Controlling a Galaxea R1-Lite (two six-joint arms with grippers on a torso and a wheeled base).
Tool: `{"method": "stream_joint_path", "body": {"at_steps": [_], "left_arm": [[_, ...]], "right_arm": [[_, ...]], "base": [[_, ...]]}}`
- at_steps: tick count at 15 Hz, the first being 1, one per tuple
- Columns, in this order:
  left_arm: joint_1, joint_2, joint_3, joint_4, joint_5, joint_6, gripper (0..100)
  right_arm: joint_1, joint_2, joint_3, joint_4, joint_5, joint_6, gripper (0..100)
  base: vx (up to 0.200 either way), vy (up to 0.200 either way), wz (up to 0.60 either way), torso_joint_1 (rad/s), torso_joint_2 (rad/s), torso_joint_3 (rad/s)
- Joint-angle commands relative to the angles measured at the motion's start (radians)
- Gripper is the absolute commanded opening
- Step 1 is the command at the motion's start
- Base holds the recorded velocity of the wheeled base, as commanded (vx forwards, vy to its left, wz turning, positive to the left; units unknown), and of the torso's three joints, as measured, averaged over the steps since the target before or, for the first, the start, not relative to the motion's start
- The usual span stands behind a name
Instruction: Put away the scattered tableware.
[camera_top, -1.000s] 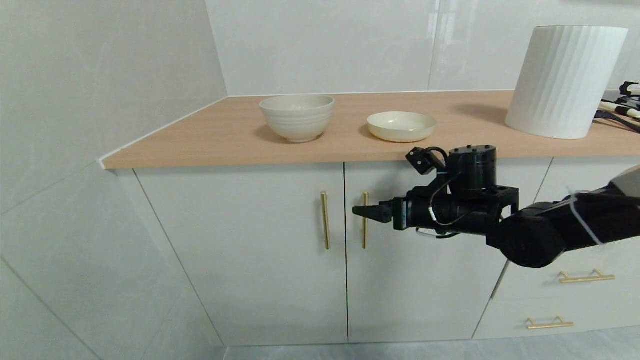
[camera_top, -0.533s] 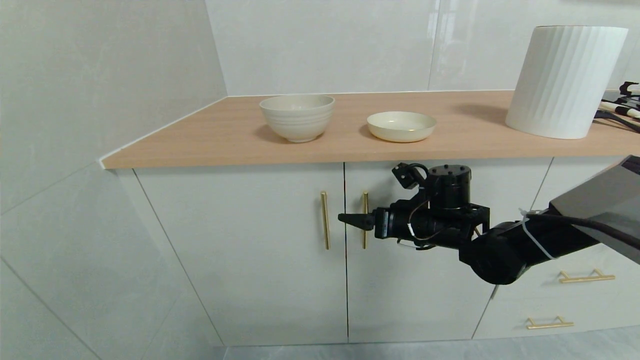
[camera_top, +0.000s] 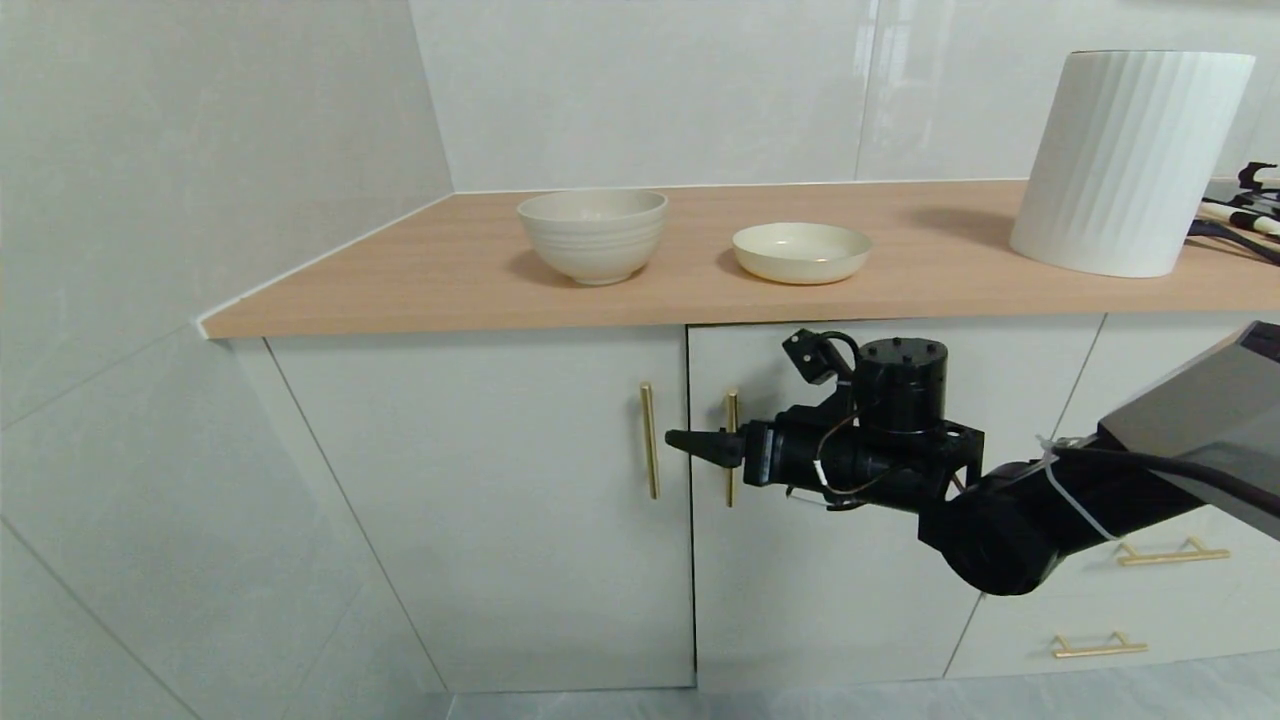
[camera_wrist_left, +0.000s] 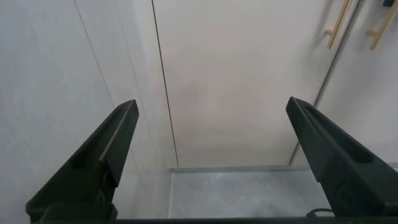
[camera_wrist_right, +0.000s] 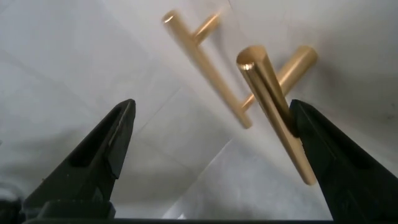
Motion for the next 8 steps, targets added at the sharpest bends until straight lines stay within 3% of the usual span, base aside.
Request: {"method": "stream_joint_path", "body": {"at_steps": [1,8], "left_arm": [[-0.001,0.0,0.0,0.0,0.0,0.0,100],[-0.001,0.0,0.0,0.0,0.0,0.0,100]], "right_arm": [[0.006,-0.036,0.043,-0.003,0.047,0.002,100],[0.008,-0.181,0.289,-0.038,0.171,-0.018,100]], "base": [[0.0,0.0,0.0,0.0,0.0,0.0],[0.0,0.0,0.0,0.0,0.0,0.0]]}}
